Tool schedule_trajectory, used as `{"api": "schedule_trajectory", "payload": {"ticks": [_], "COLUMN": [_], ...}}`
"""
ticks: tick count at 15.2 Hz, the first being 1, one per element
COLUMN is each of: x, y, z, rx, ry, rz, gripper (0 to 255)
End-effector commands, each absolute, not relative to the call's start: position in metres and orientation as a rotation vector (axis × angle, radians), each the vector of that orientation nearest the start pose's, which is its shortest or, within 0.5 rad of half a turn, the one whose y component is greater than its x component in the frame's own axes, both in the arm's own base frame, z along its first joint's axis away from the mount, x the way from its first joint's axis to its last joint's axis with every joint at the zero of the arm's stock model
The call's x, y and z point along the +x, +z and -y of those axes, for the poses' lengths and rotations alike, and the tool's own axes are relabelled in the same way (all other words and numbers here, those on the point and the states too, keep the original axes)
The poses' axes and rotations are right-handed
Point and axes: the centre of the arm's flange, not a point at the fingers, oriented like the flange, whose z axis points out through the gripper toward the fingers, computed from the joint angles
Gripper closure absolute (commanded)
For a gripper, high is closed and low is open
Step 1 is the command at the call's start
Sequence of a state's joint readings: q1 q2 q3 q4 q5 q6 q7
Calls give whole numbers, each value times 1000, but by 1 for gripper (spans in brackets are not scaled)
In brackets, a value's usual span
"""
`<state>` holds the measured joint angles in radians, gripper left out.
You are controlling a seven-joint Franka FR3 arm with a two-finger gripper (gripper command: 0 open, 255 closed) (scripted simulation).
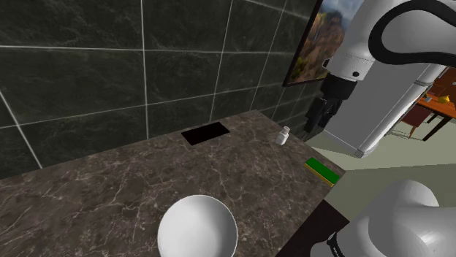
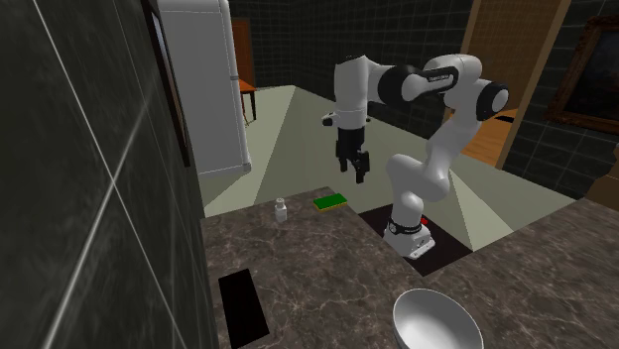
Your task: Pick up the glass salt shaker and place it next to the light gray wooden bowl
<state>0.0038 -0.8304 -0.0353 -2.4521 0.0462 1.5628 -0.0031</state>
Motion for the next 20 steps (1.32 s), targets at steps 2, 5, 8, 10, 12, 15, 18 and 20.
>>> {"api": "schedule_trajectory", "payload": {"ticks": [2, 5, 8, 10, 12, 15, 18, 20], "x": [298, 318, 338, 352, 366, 387, 408, 422], "y": [551, 532, 513, 500, 488, 470, 451, 440], "z": [15, 42, 68, 85, 103, 129, 155, 173], "rx": [-3070, -3079, -3087, -3093, -3098, -3107, -3115, -3120], "ry": [87, 79, 71, 65, 60, 52, 44, 38], "rz": [-23, -11, 0, 8, 15, 27, 38, 46], "gripper": [0, 0, 0, 0, 0, 0, 0, 0]}}
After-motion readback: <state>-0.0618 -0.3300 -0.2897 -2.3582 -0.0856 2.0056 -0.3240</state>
